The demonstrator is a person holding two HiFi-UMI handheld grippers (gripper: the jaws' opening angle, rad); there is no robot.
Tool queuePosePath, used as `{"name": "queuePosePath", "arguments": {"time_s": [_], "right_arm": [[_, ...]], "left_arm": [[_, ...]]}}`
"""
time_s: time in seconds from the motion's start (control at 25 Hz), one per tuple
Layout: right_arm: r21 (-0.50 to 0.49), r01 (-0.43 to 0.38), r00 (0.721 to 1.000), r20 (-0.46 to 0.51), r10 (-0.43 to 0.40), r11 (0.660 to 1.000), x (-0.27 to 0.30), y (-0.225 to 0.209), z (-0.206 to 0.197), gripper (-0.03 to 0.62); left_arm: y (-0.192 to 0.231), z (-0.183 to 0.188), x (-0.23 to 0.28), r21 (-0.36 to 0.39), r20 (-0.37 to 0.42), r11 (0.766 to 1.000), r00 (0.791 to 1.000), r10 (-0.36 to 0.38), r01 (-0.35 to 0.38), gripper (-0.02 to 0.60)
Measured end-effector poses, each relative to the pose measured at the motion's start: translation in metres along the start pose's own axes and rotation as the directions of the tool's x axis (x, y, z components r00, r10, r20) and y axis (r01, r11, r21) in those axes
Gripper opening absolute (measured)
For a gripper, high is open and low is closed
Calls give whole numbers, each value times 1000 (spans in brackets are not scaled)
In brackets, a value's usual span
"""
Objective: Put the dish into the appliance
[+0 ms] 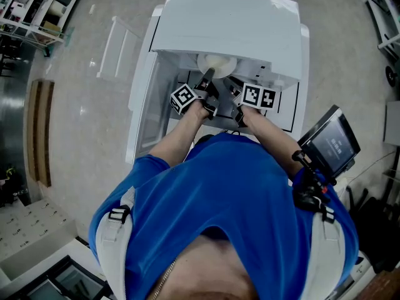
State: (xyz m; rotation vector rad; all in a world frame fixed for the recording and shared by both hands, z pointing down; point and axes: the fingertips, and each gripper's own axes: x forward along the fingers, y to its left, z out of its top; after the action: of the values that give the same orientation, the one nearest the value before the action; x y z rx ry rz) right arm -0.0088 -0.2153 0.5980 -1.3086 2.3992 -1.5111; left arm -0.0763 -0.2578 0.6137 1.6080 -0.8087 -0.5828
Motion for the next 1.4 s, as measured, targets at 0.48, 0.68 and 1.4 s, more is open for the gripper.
{"name": "queuePosePath", "arguments": {"time_s": [0.48, 0.68, 1.4], "right_arm": [[-98, 32, 999, -31, -35, 995, 0, -5, -3, 83], [-194, 70, 997, -28, -77, 979, 0, -8, -2, 83], [-684, 169, 977, 21, -212, 709, 1, 3, 10, 83]], "left_arm": [[-6, 0, -16, 164, -27, 986, 1000, -8, 12, 193], [-5, -1, -31, 264, -49, 964, 998, 28, -13, 193], [-25, -19, -38, 710, -127, 700, 965, 228, -72, 6]]}}
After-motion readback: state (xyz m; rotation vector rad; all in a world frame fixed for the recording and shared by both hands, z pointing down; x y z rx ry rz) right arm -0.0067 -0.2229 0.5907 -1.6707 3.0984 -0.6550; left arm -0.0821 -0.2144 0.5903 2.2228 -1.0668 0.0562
